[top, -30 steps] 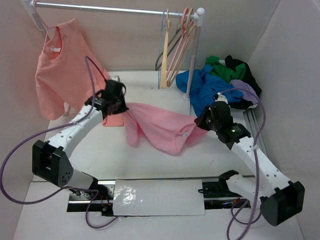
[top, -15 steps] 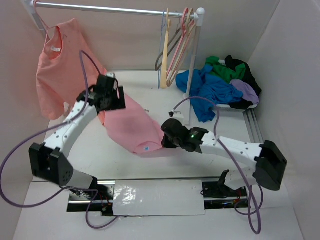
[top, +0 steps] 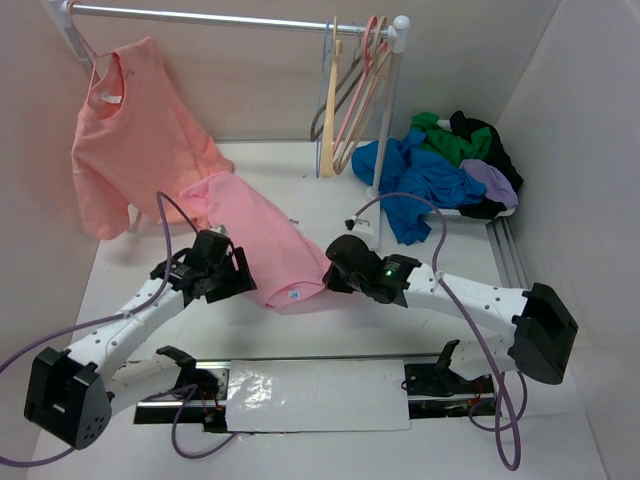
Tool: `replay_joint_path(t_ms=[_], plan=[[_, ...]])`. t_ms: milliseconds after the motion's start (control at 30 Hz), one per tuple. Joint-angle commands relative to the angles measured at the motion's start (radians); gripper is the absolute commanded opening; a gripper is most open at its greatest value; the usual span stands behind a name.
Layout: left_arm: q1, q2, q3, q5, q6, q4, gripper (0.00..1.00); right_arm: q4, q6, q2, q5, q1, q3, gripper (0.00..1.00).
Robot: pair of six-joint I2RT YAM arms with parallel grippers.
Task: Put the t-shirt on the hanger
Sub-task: Move the tshirt to the center of the board
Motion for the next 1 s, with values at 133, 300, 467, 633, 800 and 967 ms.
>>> replay_joint_path(t_ms=[133,300,467,633,800,967], plan=[[0.001,0.152,-0.061,-0.043,-0.128,0.25,0.81,0.03,0.017,-0.083,0.004,-0.034,-0.022,0.0],[0.049,0.241,-0.049,-0.117,-0.128,0.284,0.72,0.039,0.017,-0.083,-0.007,-0.043,-0.032,0.0],[0.144,0.293,0.058,-0.155,-0.054,0.307,0.32,0.039,-0.004,-0.072,-0.007,-0.056,-0.01,0.0],[0.22,0.373,0.19,-0.082,-0.01,0.295,0.0,0.059,-0.065,-0.034,-0.065,-0.141,0.08,0.0],[0.26,0.257,0.423,-0.138,0.081,0.166,0.0,0.049,-0.116,-0.009,-0.064,-0.163,0.169,0.0],[0.274,0.221,0.471,-0.056,0.1,0.042,0.0,0.072,-0.107,-0.029,-0.074,-0.172,0.115,0.0]])
